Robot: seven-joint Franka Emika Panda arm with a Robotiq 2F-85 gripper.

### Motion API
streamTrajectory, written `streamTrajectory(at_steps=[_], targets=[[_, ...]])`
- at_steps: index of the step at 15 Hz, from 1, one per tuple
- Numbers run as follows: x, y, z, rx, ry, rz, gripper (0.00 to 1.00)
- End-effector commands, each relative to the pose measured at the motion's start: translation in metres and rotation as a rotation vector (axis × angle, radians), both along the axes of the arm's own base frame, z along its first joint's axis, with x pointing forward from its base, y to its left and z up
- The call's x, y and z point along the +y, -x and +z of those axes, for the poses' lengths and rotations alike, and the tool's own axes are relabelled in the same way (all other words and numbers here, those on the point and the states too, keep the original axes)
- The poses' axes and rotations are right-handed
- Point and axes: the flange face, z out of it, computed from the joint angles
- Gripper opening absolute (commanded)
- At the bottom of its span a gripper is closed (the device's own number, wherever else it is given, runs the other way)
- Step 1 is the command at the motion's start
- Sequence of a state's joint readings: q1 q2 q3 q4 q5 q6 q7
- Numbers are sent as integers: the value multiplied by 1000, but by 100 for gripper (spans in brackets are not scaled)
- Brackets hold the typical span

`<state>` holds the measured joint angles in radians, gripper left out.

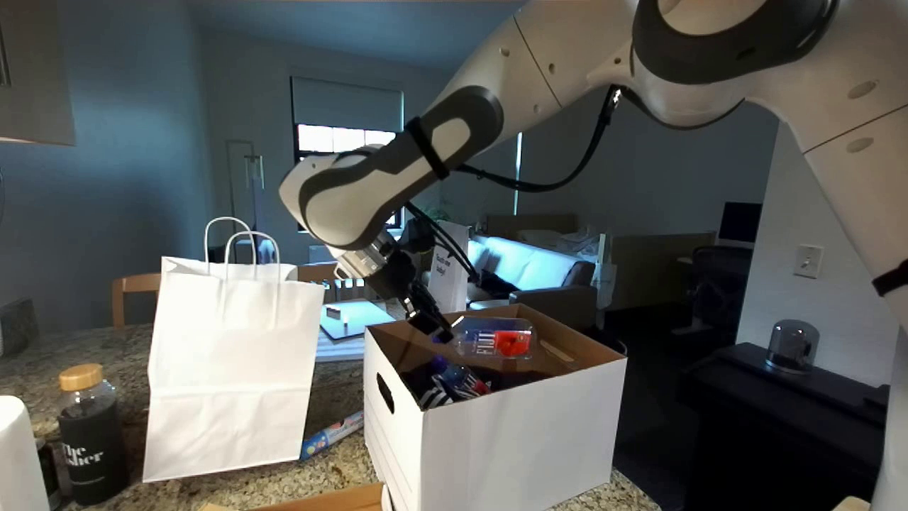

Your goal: Remove three bottles from the box

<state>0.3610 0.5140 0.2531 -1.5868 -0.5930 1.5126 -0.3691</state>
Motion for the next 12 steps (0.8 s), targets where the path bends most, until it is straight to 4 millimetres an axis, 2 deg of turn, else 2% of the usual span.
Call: streamTrajectory(at_steps=[1,4,8,12], targets=[[11,14,46,-72,-6,-134,13],[23,26,85,-113,4,-234,13],[52,47,130,-161,-90,-330,13],[82,66,157,-224,-212,-377,13]])
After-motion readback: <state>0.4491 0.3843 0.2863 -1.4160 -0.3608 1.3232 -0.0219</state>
